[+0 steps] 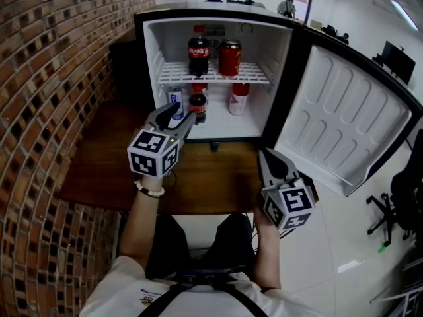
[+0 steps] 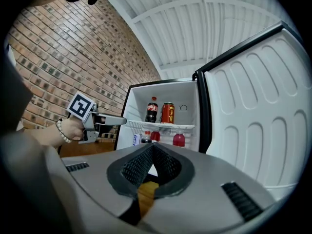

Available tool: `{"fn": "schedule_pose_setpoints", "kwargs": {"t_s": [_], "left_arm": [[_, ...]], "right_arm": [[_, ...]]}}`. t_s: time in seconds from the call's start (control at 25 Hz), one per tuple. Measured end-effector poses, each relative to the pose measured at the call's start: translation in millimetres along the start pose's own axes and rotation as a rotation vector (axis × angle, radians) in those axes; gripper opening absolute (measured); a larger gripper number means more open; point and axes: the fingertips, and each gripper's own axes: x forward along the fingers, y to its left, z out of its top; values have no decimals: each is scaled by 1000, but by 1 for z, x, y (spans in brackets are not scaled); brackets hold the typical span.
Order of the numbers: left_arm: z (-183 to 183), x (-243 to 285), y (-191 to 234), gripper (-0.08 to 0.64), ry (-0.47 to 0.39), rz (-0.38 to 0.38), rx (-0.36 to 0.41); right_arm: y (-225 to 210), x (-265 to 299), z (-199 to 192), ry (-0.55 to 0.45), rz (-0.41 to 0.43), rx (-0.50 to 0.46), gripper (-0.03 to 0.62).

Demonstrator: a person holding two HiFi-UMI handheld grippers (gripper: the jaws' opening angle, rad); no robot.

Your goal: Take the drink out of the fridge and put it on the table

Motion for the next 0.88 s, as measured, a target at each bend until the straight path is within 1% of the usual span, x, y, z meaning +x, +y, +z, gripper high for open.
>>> {"fn": "schedule_pose_setpoints", "kwargs": {"t_s": [0.12,0.2,0.28,0.4,0.56,0.72,0.88], "left_arm": [[24,20,3,249,-20,-20,13],[40,34,8,324,-30,-29,7],[55,46,14,359,-42,-27,-1],[69,66,24,369,-39,-18,-3],[72,91,39,434,-10,11,-10],[80,111,52,438,1,34,-21],[89,130,72,476,26,79,-28]], "right_arm": [[-1,-1,1,-2,-4,-3,17],[-1,-2,2,-4,-5,-3,17],[-2,-3,3,-6,-7,-1,17],[-6,-5,3,-9,-15,-1,17],[-10,-6,2,-9,-23,1,17],[-13,-9,1,-8,-28,6,17],[-19,-12,2,-14,-38,17,17]]}}
